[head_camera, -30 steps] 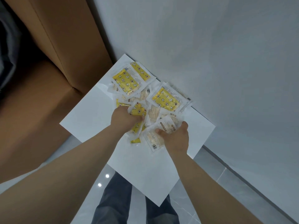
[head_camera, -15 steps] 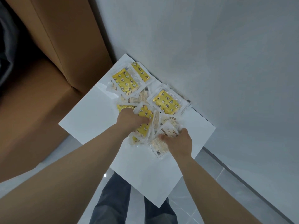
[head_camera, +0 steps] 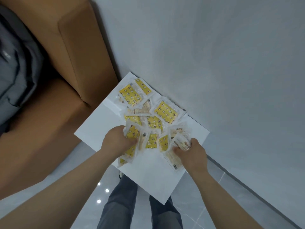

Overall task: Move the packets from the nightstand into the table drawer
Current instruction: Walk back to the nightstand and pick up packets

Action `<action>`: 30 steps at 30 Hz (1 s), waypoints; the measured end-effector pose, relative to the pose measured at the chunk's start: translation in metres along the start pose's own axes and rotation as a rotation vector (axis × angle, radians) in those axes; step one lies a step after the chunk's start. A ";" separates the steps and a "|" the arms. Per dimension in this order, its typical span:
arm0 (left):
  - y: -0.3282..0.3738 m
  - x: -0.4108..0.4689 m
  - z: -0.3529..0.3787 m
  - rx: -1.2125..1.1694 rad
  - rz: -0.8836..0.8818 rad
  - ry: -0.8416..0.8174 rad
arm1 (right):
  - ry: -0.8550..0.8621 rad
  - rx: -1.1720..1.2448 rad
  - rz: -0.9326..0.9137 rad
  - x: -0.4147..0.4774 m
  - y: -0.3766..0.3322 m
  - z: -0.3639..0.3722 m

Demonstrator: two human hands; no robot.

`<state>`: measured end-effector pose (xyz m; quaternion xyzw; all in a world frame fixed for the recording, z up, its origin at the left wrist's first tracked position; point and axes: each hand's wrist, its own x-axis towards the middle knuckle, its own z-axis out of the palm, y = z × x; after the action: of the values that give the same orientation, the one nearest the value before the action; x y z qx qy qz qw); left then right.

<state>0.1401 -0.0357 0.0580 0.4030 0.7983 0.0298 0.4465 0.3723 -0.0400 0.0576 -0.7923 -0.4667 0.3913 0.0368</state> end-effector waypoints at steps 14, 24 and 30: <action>0.051 -0.095 -0.091 0.123 0.228 0.076 | 0.135 -0.102 -0.170 -0.088 -0.051 -0.099; 0.111 -0.154 -0.133 0.240 0.500 0.059 | 0.221 -0.087 -0.256 -0.160 -0.072 -0.193; 0.147 -0.189 -0.142 0.233 0.607 -0.031 | 0.194 0.143 -0.225 -0.204 -0.069 -0.265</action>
<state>0.1782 -0.0192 0.3333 0.6716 0.6327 0.0636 0.3802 0.4435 -0.0763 0.3891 -0.7644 -0.5178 0.3384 0.1817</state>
